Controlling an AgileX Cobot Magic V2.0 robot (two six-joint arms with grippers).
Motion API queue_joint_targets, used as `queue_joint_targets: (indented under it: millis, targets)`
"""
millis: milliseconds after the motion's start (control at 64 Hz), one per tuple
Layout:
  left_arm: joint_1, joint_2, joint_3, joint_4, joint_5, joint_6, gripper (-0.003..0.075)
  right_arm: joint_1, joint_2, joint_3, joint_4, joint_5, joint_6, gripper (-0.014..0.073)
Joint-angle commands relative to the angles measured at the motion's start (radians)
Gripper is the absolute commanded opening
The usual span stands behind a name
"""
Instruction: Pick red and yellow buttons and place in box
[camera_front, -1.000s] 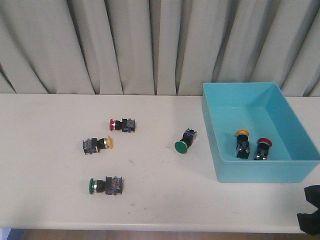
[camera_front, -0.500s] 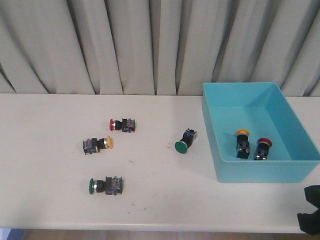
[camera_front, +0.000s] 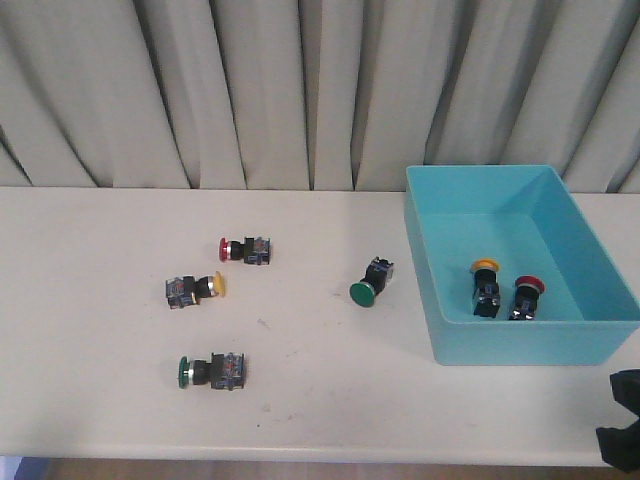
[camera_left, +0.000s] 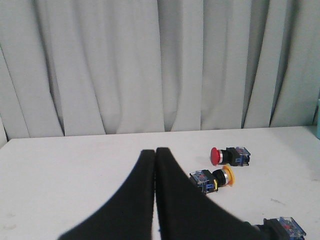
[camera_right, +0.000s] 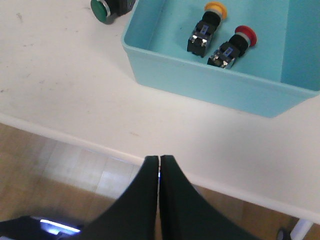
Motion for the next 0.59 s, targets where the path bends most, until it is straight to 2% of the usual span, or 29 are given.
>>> queue_joint_targets:
  millis: [0, 219, 328, 469, 578]
  targets:
    - [0.002, -0.015, 0.049, -0.001, -0.068, -0.01, -0.0007, -0.021, -0.07, -0.018, -0.022, -0.101, -0.018, -0.0008]
    - [0.002, -0.014, 0.049, -0.001, -0.068, -0.01, -0.0007, -0.096, -0.355, 0.205, -0.017, -0.53, -0.017, -0.0006]
    - [0.002, -0.014, 0.049, -0.001, -0.068, -0.01, -0.0007, -0.098, -0.489, 0.335, -0.01, -0.655, -0.01, -0.0006]
    - [0.002, -0.014, 0.049, -0.001, -0.068, -0.01, -0.0007, -0.098, -0.57, 0.436, -0.01, -0.757, -0.002, -0.0004]
    - [0.002, -0.014, 0.049, -0.001, -0.068, -0.01, -0.0007, -0.1, -0.594, 0.531, -0.032, -0.86, 0.101, -0.0003]
